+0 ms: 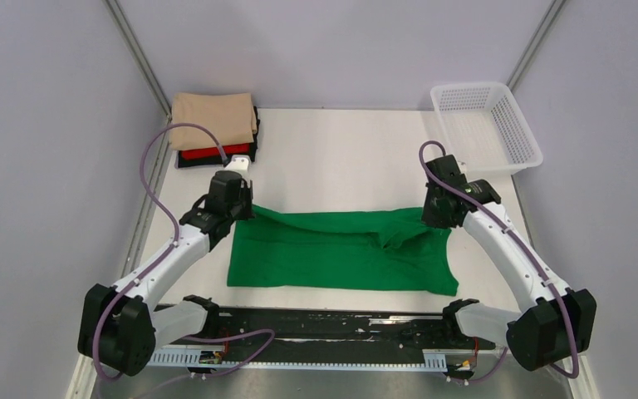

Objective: Fold and stack the t-shirts
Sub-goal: Fold the other side of the tshirt into a rectangle, then rotate the tshirt 80 degrees

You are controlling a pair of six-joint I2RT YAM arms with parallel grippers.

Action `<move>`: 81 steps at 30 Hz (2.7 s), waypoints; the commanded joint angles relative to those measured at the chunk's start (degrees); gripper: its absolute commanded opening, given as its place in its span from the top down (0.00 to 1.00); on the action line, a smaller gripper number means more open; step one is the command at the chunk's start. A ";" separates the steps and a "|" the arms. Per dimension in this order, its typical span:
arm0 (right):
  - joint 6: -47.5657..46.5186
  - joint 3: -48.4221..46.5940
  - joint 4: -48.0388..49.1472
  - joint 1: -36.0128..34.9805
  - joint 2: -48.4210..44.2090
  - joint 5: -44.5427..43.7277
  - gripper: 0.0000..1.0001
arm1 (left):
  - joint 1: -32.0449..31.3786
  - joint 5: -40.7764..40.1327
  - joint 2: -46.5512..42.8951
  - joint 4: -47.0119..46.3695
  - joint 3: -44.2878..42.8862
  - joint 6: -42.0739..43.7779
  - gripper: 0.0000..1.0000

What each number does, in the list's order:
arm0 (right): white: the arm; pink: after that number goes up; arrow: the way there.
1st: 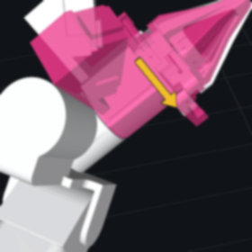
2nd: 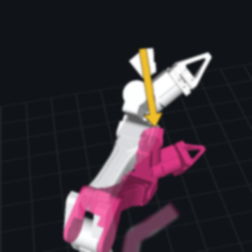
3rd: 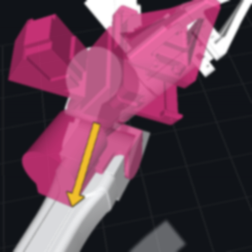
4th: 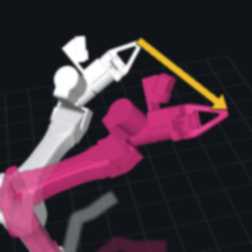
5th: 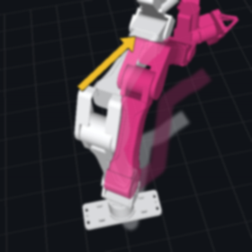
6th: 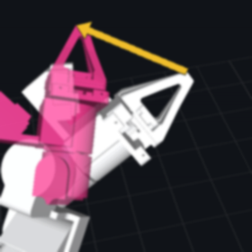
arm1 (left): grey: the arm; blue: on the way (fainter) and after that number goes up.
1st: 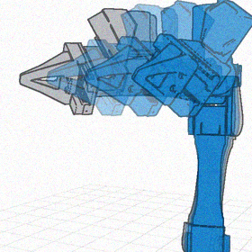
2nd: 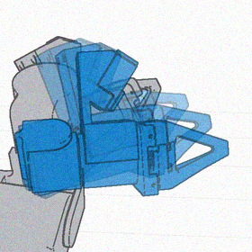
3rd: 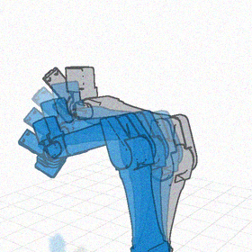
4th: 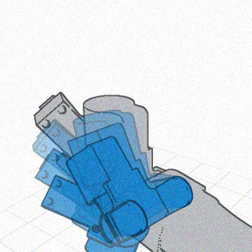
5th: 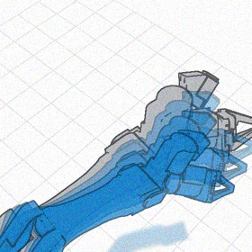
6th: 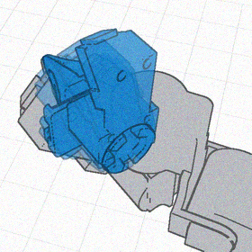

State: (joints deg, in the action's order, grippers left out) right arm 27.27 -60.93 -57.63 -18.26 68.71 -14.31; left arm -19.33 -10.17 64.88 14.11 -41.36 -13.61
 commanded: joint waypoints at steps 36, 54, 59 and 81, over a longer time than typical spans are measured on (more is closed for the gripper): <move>6.66 6.07 15.76 -0.05 0.27 28.50 0.00 | -2.81 17.12 11.51 10.29 -11.98 -20.56 0.00; 23.35 20.85 3.25 0.25 -6.86 14.64 0.00 | 1.78 11.86 14.61 8.83 1.48 -22.45 0.00; 19.81 15.75 5.95 0.33 -10.68 14.96 0.00 | 2.64 12.81 12.81 8.44 1.49 -21.90 0.00; 23.21 17.23 42.05 10.26 18.96 23.48 0.00 | -4.88 20.13 6.41 11.13 5.62 -23.19 0.00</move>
State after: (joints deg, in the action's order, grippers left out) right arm 50.81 -39.94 -30.83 -9.26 78.32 7.16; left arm -19.16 5.08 73.71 23.24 -36.73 -35.90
